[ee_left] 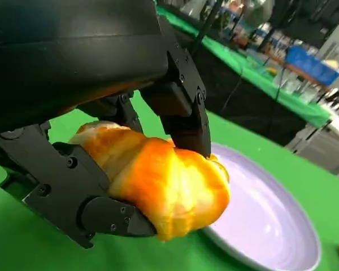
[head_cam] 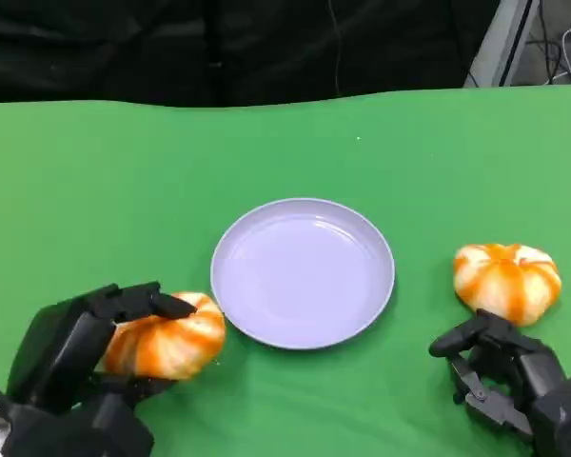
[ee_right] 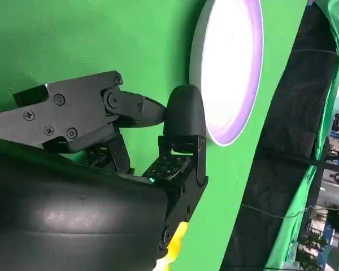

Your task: Grasp the bread from the table and place it into the plate.

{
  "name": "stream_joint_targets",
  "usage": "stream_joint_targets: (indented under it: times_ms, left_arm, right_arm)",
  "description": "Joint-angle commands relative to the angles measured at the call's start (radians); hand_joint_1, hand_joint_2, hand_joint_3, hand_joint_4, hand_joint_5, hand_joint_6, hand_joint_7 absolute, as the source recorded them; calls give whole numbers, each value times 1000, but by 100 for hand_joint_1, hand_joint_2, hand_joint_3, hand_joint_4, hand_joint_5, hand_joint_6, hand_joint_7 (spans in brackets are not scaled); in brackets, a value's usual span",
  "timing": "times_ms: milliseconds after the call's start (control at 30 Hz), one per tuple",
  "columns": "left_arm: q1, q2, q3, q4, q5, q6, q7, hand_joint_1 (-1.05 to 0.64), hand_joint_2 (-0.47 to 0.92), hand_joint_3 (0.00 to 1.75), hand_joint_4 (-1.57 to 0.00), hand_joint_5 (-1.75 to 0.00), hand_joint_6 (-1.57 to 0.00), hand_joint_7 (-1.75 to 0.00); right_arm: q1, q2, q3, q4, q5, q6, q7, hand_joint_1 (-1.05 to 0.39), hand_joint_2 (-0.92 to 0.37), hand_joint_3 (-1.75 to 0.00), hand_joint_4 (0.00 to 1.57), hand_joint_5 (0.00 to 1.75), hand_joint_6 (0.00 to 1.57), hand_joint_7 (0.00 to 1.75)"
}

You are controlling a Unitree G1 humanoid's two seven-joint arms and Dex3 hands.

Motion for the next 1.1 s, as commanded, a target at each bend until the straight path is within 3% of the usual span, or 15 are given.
stream_joint_targets:
  times_ms: [33, 333, 667, 867, 1100]
  left_arm:
    - [18, -3, 37, -58, 0, -16, 30, -11, 52, 104, -113, -116, -107, -86]
    - [-15, -9, 65, -153, 10, -5, 16, -12, 47, 114, -109, -124, -110, -86]
    - [-116, -28, 36, -44, -14, -48, -14, -9, 61, 89, -102, -116, -111, -71]
    - [-167, -48, 12, 4, -10, -41, -39, -10, 73, 73, -95, -123, -104, -78]
    - [-221, -70, -7, 58, -6, -48, -40, -9, 76, 66, -92, -126, -105, -73]
  right_arm:
    - [3, -7, -1, 15, 2, 6, -5, -13, -92, -50, 69, 175, 74, 121]
    - [-1, -6, 7, 21, -11, -2, -23, -13, -92, -50, 69, 174, 75, 121]
    - [-4, -4, 12, 27, -6, 2, -30, -14, -92, -49, 69, 175, 75, 121]
    - [-3, -4, 17, 27, -11, 6, -37, -15, -92, -48, 69, 175, 75, 121]
    - [-2, -1, 20, 24, -1, 11, -33, -15, -92, -49, 70, 175, 74, 120]
